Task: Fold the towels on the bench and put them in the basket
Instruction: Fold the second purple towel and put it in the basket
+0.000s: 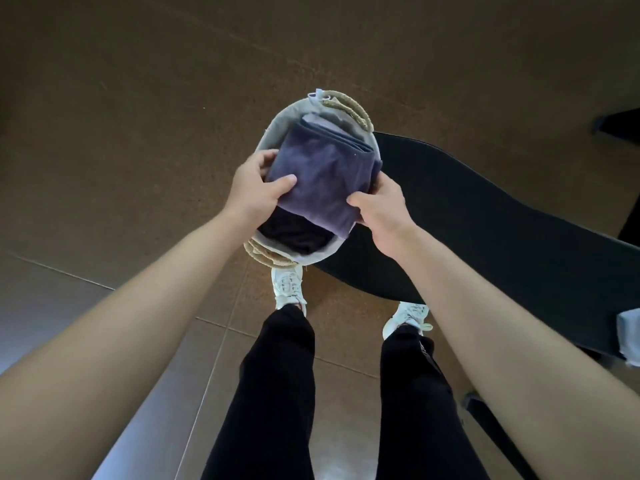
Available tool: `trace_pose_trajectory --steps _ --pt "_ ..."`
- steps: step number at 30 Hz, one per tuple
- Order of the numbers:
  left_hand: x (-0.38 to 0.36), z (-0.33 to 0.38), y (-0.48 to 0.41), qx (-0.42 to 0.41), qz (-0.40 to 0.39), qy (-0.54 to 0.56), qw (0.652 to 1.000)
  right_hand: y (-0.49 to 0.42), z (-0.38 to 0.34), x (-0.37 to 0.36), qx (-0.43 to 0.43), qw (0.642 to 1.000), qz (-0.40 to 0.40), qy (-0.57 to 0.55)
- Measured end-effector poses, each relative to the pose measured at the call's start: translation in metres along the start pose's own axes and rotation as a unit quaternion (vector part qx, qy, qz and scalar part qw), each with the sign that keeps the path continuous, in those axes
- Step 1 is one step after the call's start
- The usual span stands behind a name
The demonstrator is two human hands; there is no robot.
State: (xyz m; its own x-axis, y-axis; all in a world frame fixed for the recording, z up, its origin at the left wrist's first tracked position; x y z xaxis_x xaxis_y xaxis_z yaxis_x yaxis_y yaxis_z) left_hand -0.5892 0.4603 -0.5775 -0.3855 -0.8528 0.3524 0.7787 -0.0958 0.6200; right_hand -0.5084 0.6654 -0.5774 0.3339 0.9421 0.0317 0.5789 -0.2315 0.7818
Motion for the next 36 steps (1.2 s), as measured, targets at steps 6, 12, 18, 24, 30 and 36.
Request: trace_pose_trajectory --steps 6,12,18,24,30,36 --pt "0.004 -0.001 -0.030 -0.089 0.046 -0.125 0.987 -0.029 -0.005 -0.017 0.057 0.986 0.099 0.125" --pt "-0.008 0.000 -0.022 -0.214 0.112 -0.307 0.921 -0.021 -0.018 -0.022 0.180 0.913 0.211 0.300" --pt "-0.029 0.007 -0.013 -0.350 0.072 -0.389 0.849 -0.008 -0.032 -0.045 0.411 0.784 0.117 0.450" --pt "-0.049 -0.003 -0.048 -0.279 -0.093 -0.481 0.826 -0.041 -0.014 -0.040 0.306 0.752 0.043 0.582" --pt "-0.059 -0.006 -0.067 -0.243 -0.148 -0.541 0.791 -0.055 -0.007 -0.040 0.270 0.753 0.022 0.600" --pt "-0.059 -0.003 -0.071 -0.221 -0.173 -0.539 0.794 -0.060 -0.011 -0.038 0.246 0.764 -0.024 0.596"
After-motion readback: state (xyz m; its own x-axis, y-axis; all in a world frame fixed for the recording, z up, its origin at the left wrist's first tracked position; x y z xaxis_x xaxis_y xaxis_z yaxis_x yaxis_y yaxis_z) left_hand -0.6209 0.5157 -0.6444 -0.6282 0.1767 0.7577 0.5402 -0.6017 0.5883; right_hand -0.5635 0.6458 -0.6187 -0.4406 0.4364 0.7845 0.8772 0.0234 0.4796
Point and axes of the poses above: each hand's wrist, its own y-axis away from the middle knuckle, its own x-axis out of the back of the hand, z = x × y, the point moved 6 cm from there along -y, towards the middle knuckle, and after that the axes turned 3 degrees about -y, right-handed, at the moved point
